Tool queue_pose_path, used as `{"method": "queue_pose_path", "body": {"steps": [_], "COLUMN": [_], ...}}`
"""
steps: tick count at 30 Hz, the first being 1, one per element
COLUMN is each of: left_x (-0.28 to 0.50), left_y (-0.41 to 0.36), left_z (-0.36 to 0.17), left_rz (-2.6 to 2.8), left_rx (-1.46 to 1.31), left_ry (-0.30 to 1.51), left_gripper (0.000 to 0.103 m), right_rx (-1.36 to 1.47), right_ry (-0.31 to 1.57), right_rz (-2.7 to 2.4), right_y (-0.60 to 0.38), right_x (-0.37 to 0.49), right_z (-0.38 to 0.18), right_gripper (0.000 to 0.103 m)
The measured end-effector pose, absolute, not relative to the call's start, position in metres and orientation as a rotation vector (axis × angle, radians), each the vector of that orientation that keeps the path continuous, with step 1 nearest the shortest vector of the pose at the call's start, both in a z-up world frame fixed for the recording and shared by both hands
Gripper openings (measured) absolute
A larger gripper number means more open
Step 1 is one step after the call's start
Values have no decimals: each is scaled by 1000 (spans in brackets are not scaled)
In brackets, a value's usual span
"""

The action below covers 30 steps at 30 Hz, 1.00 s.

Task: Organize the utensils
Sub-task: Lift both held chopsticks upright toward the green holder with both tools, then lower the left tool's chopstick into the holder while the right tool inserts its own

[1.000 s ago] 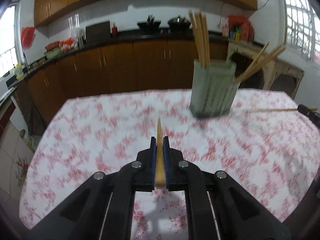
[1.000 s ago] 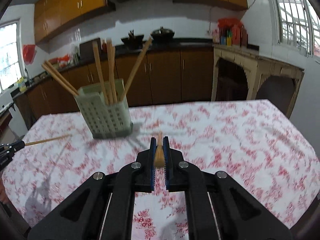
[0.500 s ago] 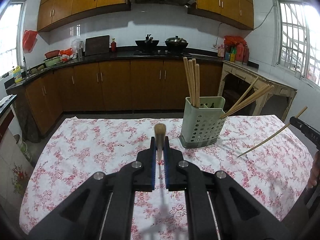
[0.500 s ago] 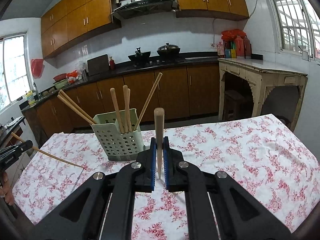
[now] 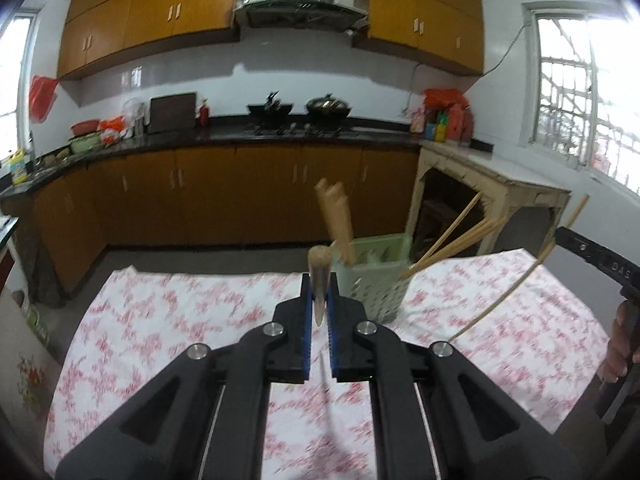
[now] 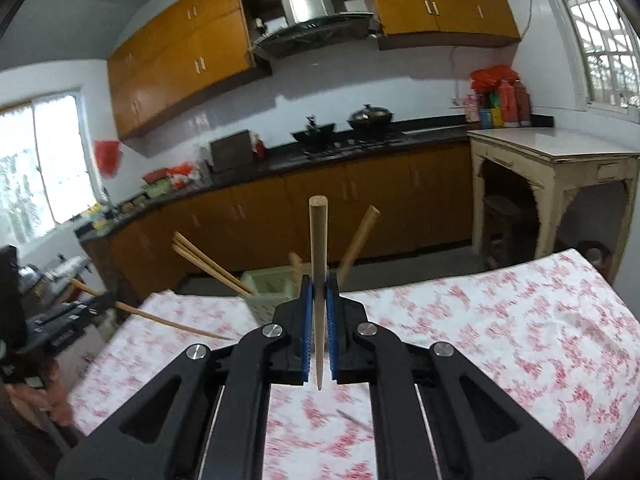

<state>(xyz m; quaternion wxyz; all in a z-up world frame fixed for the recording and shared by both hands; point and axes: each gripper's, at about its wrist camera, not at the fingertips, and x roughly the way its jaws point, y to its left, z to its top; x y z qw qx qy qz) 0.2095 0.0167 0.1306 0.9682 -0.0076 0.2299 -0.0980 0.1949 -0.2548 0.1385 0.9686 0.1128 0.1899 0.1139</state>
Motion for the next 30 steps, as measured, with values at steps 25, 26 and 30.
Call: {"method": "queue_pose_path", "body": {"steps": [25, 26, 30], "left_x": [298, 302, 313], "left_y": [-59, -60, -59], "left_z": [170, 167, 160], "left_rz": [-237, -235, -231], "left_rx": [62, 65, 68], "left_ry": [487, 495, 513], "left_gripper": [8, 8, 8], "right_rx": [192, 193, 182], "right_ry": [236, 252, 310], "right_rz": [192, 189, 167], "right_y": [-213, -211, -205], "right_x": [290, 294, 308], "right_z": [178, 173, 154], "right_gripper": [7, 7, 7]}}
